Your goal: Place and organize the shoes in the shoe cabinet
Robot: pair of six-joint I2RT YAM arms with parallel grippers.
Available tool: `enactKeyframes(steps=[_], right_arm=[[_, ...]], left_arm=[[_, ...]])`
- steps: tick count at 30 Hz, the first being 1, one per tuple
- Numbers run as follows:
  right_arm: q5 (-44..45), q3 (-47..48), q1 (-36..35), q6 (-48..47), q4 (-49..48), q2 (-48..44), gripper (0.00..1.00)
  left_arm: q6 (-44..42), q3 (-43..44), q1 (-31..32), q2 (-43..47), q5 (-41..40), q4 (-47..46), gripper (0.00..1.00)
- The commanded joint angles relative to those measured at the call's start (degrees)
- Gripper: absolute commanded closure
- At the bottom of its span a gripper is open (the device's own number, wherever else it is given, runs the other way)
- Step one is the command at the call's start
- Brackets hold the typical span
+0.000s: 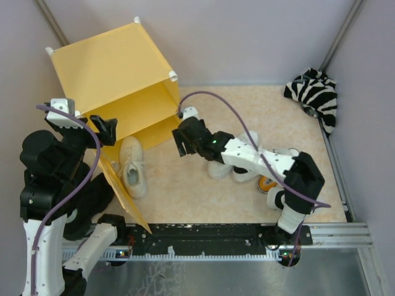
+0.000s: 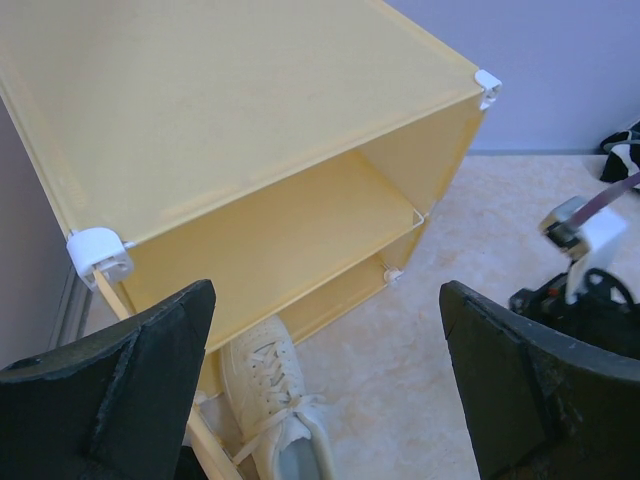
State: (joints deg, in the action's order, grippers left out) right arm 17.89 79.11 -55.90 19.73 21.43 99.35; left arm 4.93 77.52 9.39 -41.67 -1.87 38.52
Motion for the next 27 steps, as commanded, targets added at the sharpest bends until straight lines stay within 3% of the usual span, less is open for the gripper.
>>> enactKeyframes(steps=[1,11,23,26,27], right_arm=[[11.7,-1.2,1.3,-1.3,9.6,-8.0,0.29],[10.4,-6.2,2.1,3.1,15.5,-9.4,0.31],[2.3,-12.3,4.7,6.7,10.5,-5.9,0.35],[0.9,-14.0,4.7,7.1,8.9,-5.3,0.39],[0.5,-14.3,4.7,6.9,8.4,-5.2,0.47]], left_arm=[[-0.4,-0.4,0.4,0.8,0.4,-2.0,0.01],[-0.8,-1.7,0.4,1.3,0.4,-2.3,0.01],[-1.9,-3.1,0.4,1.9,-1.0,-2.0,0.01],[-1.8,-3.4,0.5,2.1,-0.9,-2.0,0.01],[-1.7,-3.6,0.5,2.1,-0.8,-2.0,0.01]])
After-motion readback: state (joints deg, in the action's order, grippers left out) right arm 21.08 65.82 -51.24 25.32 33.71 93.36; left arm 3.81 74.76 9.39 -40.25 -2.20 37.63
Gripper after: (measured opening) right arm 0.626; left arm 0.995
